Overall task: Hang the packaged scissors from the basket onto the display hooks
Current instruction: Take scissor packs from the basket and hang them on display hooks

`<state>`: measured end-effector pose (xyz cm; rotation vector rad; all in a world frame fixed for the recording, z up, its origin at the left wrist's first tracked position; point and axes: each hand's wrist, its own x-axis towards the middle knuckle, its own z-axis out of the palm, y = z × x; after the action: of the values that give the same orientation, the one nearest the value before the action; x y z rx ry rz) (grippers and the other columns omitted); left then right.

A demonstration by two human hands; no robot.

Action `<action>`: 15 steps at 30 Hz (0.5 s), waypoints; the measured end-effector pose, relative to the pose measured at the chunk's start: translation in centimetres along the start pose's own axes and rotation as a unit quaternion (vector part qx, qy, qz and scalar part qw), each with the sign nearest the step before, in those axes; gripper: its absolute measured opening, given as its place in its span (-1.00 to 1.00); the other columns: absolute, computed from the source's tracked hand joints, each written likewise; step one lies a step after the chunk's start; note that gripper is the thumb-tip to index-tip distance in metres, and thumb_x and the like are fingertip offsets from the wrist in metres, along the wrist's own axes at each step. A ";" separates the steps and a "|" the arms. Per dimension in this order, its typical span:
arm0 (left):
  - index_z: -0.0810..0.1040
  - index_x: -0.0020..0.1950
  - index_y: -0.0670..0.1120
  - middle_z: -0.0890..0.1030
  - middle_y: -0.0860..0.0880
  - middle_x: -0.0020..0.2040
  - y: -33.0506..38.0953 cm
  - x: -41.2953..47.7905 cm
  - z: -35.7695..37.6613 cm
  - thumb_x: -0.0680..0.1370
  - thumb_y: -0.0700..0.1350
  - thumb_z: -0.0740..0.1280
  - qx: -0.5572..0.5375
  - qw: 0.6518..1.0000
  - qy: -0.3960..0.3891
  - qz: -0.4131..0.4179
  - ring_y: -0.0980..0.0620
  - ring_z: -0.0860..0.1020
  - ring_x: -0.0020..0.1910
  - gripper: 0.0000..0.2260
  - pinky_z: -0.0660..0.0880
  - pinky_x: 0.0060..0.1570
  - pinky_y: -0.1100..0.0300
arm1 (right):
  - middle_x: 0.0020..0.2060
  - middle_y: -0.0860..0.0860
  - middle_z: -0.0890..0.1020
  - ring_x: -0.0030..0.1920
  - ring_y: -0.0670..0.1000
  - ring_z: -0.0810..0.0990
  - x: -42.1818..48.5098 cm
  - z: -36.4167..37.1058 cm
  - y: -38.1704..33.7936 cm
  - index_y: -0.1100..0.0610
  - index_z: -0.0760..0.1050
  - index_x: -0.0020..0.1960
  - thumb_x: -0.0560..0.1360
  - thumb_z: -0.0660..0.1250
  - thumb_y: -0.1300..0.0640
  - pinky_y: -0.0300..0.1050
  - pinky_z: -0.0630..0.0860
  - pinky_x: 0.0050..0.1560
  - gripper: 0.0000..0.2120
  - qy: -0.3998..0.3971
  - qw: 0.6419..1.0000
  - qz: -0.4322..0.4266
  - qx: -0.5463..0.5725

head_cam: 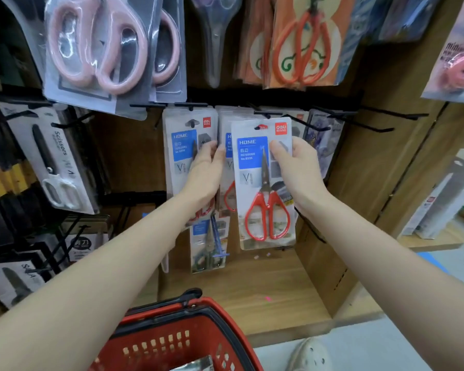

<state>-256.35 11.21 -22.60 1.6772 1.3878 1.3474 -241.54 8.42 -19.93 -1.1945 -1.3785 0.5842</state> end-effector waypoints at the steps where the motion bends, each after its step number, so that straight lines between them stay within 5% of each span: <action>1: 0.28 0.45 -0.08 0.40 -0.07 0.38 -0.1 0.4 0.1 0.67 0.02 0.03 0.001 1.000 0.003 -0.001 0.04 0.36 0.33 -0.63 0.27 0.20 0.23 | 0.02 0.02 0.65 0.04 -0.05 0.63 0.4 0.2 0.1 0.14 0.50 0.10 0.60 0.21 0.09 0.06 0.57 0.10 -0.82 0.001 1.000 0.003 -0.005; 5: 0.39 0.30 -0.10 0.51 -0.06 0.20 -0.6 1.4 0.2 0.66 -0.02 0.09 -0.011 1.000 0.013 -0.006 0.01 0.46 0.20 -0.72 0.42 0.16 0.13 | 0.02 0.02 0.63 0.06 -0.01 0.60 1.3 0.7 0.4 0.13 0.48 0.08 0.59 0.20 0.06 0.13 0.54 0.12 -0.83 0.005 1.000 0.014 -0.021; 9: 0.40 0.19 -0.08 0.50 -0.04 0.17 -1.0 1.5 0.6 0.64 -0.06 0.16 -0.008 1.000 0.013 0.005 0.04 0.48 0.14 -0.82 0.41 0.03 0.24 | 0.01 0.00 0.62 0.01 -0.09 0.62 0.9 0.8 1.1 0.10 0.43 0.06 0.61 0.19 0.06 -0.12 0.60 -0.02 -0.87 -0.007 1.000 0.007 -0.016; 11: 0.41 0.21 -0.11 0.52 -0.08 0.20 -0.6 1.3 0.8 0.64 0.09 0.06 -0.037 0.999 0.005 -0.010 -0.03 0.48 0.20 -0.67 0.44 0.11 0.15 | 0.02 0.00 0.61 0.00 -0.10 0.62 1.0 0.7 1.2 0.12 0.42 0.07 0.61 0.18 0.07 -0.18 0.59 -0.06 -0.86 -0.003 1.000 0.014 -0.020; 13: 0.36 0.38 -0.08 0.47 -0.10 0.33 -0.2 1.1 0.7 0.53 0.31 -0.04 -0.069 0.997 0.004 -0.044 -0.08 0.42 0.33 -0.38 0.36 0.32 -0.07 | 0.02 0.07 0.63 0.03 -0.01 0.63 1.7 0.9 1.3 0.17 0.45 0.10 0.61 0.19 0.06 -0.02 0.60 0.02 -0.80 0.007 0.999 0.032 -0.019; 15: 0.34 0.40 -0.06 0.47 -0.06 0.32 -0.2 1.1 0.5 0.52 0.33 -0.03 -0.076 0.996 -0.002 -0.048 -0.05 0.41 0.33 -0.36 0.36 0.32 -0.05 | 0.00 0.13 0.64 0.02 0.11 0.63 2.4 1.3 1.4 0.20 0.46 0.11 0.59 0.21 0.03 0.15 0.57 0.07 -0.75 0.009 0.998 0.057 -0.021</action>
<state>-255.97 12.41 -22.58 1.4945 1.3110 1.3592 -241.88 11.38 -20.40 -1.3153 -1.3207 0.6253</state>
